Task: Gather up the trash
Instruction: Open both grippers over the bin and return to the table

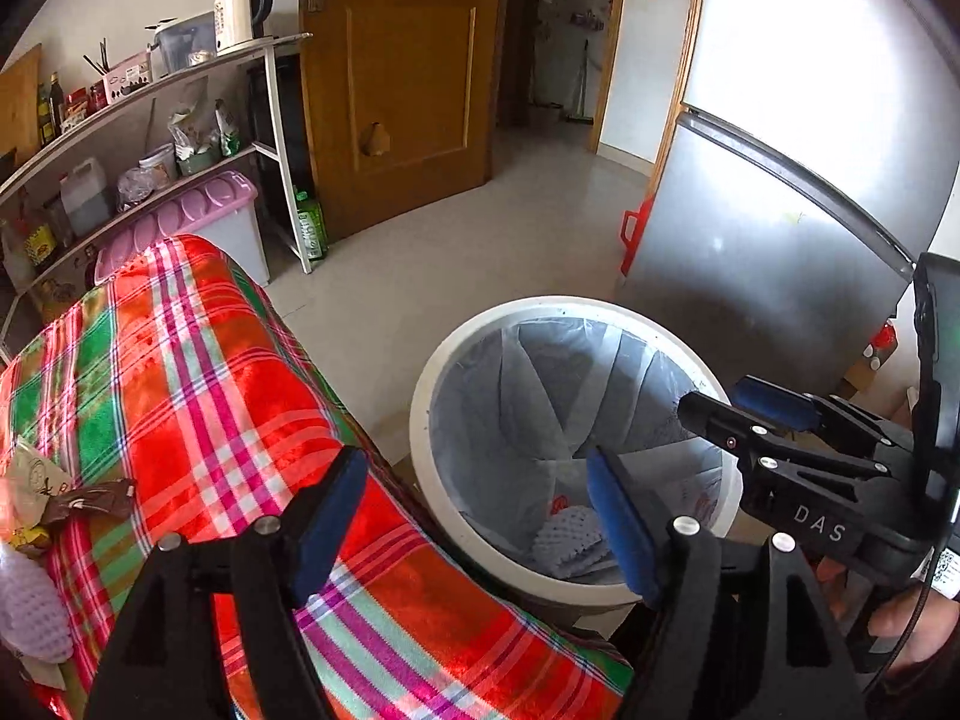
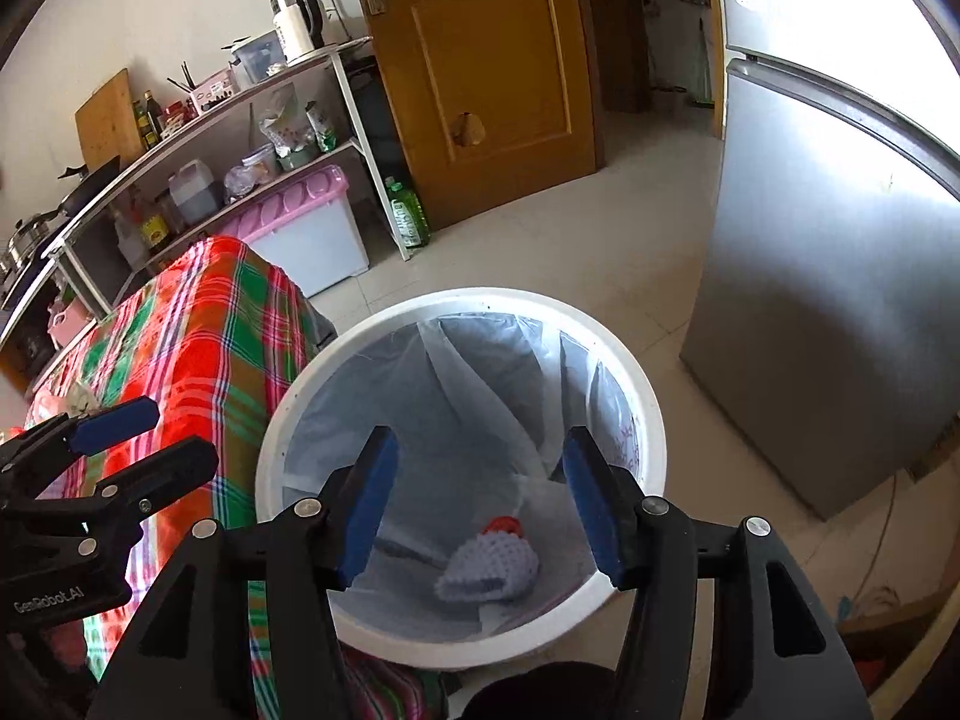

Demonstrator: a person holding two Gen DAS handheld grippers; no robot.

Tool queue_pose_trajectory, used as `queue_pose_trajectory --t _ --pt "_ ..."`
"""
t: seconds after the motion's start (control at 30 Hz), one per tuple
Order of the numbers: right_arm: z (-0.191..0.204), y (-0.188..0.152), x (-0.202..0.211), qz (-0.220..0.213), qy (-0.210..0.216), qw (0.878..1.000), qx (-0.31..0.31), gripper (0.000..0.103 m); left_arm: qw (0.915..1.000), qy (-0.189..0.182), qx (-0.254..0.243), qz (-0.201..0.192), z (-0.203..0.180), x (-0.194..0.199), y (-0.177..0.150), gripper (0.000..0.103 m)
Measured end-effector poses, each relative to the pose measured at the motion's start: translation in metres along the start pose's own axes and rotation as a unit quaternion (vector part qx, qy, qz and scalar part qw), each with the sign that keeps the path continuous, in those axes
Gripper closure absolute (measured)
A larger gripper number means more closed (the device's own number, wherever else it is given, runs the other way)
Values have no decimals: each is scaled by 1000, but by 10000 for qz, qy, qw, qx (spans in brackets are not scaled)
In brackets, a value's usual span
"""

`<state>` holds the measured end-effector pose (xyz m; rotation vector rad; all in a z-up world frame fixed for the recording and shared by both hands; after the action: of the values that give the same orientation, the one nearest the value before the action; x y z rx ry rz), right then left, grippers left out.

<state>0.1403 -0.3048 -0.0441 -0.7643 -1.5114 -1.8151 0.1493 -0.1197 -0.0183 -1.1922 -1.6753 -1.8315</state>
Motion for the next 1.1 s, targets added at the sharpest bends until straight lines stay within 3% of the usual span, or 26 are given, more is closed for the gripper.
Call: queue_pose_trajectory --t 0.27,0.63,1.1 --pt "32 0 32 -352 227 9990 184 45 9985 223 287 -405 30 46 -14 23" --pt "104 -4 47 -513 789 9934 653 45 9892 869 902 -756 97 99 -50 22" --pt "218 -20 34 -300 1584 9745 1562 45 9596 1779 1973 -921 200 149 -123 21"
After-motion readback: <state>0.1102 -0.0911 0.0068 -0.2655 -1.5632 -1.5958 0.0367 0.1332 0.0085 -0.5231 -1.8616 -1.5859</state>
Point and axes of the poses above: each gripper's, at about its wrist camera, not at the fingertips, and x roughly against the way its jaws point, z to its left, y to its top, the point moved 3 cm from there along -x, roughly the way its jaws point, and after that the axes turned 4 degrees about z, right-handed, at the moved point
